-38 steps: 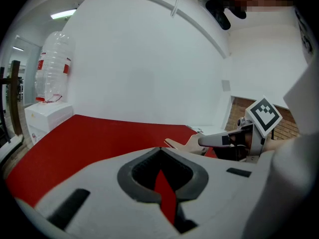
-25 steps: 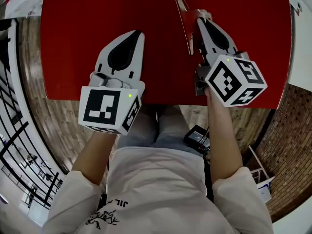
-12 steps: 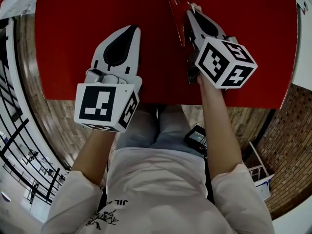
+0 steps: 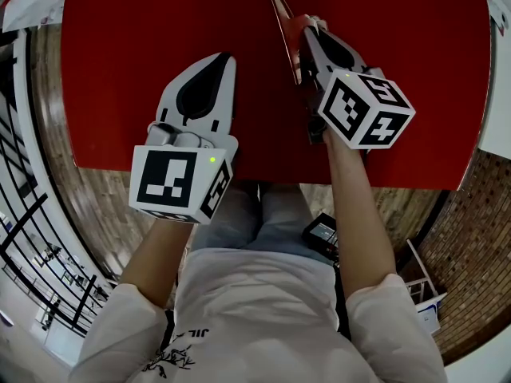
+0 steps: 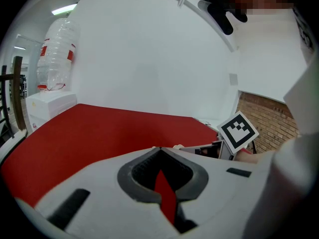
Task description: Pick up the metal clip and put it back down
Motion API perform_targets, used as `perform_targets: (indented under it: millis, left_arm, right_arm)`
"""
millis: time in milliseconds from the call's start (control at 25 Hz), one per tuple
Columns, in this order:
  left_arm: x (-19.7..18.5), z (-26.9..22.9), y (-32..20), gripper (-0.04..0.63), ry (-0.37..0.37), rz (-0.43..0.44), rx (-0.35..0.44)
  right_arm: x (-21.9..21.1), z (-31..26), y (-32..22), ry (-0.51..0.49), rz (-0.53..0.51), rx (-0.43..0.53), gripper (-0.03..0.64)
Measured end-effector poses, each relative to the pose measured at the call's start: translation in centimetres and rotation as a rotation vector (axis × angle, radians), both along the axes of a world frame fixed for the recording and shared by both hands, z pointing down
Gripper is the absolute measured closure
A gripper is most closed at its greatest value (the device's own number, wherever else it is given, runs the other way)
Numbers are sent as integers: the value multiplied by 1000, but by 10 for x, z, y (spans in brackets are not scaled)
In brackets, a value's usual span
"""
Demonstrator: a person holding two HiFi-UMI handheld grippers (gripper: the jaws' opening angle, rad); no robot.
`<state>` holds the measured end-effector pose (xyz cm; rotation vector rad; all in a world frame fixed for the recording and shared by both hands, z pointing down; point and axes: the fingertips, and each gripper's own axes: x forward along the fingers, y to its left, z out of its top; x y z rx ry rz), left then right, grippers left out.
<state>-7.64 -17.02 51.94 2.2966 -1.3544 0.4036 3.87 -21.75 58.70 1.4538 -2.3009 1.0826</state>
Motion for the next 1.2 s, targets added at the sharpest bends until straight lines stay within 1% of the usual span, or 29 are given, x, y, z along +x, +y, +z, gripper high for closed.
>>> perform_targets:
  millis: [240,360,480,680,880,1080,1200]
  left_arm:
    - [0,2,-5,591,1,-2,-1]
    - [0,3,-4,591,6,0,-5]
    - [-1,3,-2,591,26,-3,-9]
    - [-3,1,1,591,19,-4,-4]
    - [-5,-4,5,591,10,-6,4]
    - [-10,-20,16,591,-12,0,24]
    - [-12,-34,25,591,-20,5,44]
  right_arm:
    - [5,5,-4,59,-8,1,589]
    - [7,10,-4,110,-15,3,566]
    - [6,17,-2,124,-29,-2,495]
    - [14,22,0,187,-28,14,471]
    - [24,14,4,221,-18,22,468]
    - [33,-4,24,265,-19,17,468]
    - [32,-26,34,267,-26,47,469]
